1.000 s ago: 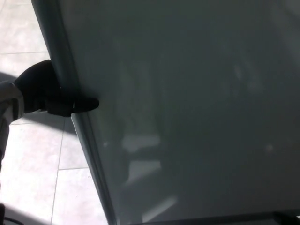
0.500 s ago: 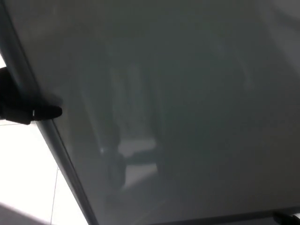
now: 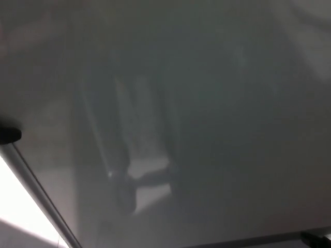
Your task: A white board is being place on the right hand side and parallel to the robot and the robot uses its left hand to grab on the leftside of the whiteboard and drag the whiteboard from the right hand side to the left hand side
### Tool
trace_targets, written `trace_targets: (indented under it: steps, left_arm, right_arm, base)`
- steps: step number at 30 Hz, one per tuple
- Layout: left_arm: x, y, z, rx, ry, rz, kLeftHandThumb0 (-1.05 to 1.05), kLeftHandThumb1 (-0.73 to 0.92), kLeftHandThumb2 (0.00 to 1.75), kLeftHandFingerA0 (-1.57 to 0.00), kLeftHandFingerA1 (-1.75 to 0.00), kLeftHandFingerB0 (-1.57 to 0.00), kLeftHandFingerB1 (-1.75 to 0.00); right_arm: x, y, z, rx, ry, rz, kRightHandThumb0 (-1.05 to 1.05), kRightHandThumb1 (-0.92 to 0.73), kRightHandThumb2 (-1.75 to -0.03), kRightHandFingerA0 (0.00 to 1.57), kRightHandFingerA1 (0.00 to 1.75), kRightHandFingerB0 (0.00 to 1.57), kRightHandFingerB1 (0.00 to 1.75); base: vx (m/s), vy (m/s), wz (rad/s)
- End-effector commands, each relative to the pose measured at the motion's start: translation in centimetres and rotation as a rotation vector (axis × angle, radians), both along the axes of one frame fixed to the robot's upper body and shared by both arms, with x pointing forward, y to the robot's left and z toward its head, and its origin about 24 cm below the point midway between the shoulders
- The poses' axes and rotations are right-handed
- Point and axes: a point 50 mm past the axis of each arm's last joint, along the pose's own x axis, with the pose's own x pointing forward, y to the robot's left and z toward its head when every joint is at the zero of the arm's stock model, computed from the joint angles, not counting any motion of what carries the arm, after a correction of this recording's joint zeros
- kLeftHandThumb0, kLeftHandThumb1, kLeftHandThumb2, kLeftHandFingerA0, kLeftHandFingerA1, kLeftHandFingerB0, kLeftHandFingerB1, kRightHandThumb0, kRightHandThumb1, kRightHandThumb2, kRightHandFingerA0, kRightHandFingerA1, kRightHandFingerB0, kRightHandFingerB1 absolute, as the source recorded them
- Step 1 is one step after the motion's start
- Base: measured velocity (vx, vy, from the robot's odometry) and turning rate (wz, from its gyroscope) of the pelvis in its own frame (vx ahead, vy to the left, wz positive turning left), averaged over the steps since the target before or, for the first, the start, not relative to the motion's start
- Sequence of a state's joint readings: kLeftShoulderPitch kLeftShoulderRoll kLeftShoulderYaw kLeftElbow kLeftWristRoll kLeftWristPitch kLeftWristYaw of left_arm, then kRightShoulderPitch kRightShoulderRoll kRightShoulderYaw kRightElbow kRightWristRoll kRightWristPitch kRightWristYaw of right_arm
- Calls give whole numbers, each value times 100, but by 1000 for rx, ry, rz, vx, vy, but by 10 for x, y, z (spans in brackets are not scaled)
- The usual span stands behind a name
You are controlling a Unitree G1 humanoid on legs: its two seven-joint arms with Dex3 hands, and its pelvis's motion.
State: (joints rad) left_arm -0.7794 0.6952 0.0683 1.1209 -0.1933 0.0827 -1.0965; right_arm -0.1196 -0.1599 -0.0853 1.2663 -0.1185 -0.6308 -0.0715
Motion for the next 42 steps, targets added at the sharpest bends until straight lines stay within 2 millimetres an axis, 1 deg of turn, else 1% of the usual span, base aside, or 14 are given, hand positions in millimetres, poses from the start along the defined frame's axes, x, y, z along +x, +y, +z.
trace_targets:
  steps: [1,4,8,12,16,23,26,31,32,36,38,40,41,42]
  left_arm:
    - [-42,47,18,-129,61,30,3,76,70,-84,-153,-86,-118]
    - [-54,60,20,-120,82,75,7,79,76,-83,-158,-82,-125]
    - [-61,68,23,-105,67,103,5,78,72,-84,-157,-84,-121]
    - [-70,79,27,-65,59,142,-6,75,66,-79,-145,-88,-102]
    - [-76,85,29,-60,74,181,-5,74,67,-78,-149,-84,-113]
    - [-81,90,32,-53,86,198,-7,71,64,-79,-148,-88,-100]
    - [-82,92,33,-21,98,210,-15,70,60,-79,-159,-83,-107]
    - [-82,92,34,-11,94,202,-15,71,62,-81,-158,-80,-113]
    - [-82,91,34,-23,98,192,-7,75,62,-75,-149,-87,-97]
    - [-82,90,33,-28,100,187,-7,75,62,-75,-149,-87,-97]
    - [-81,90,34,-36,100,194,-8,76,61,-70,-157,-78,-114]
    - [-80,90,35,-31,100,193,-8,76,61,-70,-157,-78,-114]
    - [-80,89,33,-55,104,193,-1,76,64,-80,-157,-83,-107]
    - [-80,88,32,-65,106,193,-1,76,64,-80,-157,-83,-107]
  right_arm:
    - [-2,-11,3,-50,1,-18,-25,-86,-66,75,52,41,33]
    - [-3,-10,2,-68,11,-2,-25,-87,-66,73,52,41,33]
    - [-2,-11,2,-46,8,-16,-25,-87,-66,71,52,41,33]
    - [-1,-11,3,-44,0,-18,-25,-87,-66,74,52,41,33]
    - [0,-10,4,-62,-3,-3,-24,-87,-66,73,53,42,33]
    - [2,-10,5,-52,-14,-8,-23,-87,-66,72,53,42,33]
    - [3,-10,6,-64,-19,4,-23,-88,-66,72,53,42,33]
    - [4,-11,6,-66,-17,10,-24,-88,-66,72,53,41,33]
    - [4,-11,7,-66,-21,2,-25,-87,-66,73,53,43,33]
    - [5,-11,7,-66,-23,-2,-25,-87,-66,73,53,43,33]
    - [5,-10,8,-73,-30,9,-23,-87,-66,73,54,42,33]
    - [5,-10,7,-80,-27,12,-23,-87,-66,73,54,42,33]
    - [4,-10,7,-89,-22,18,-24,-88,-66,72,54,43,33]
    - [3,-10,6,-93,-20,21,-24,-88,-66,72,54,43,33]
  base:
    - [0,0,0]
    - [0,0,0]
    - [0,0,0]
    - [0,0,0]
    - [0,0,2]
    - [0,0,2]
    - [0,0,0]
    - [0,0,0]
    - [0,0,0]
    - [0,0,0]
    - [0,0,0]
    - [0,0,0]
    - [0,0,0]
    - [0,0,0]
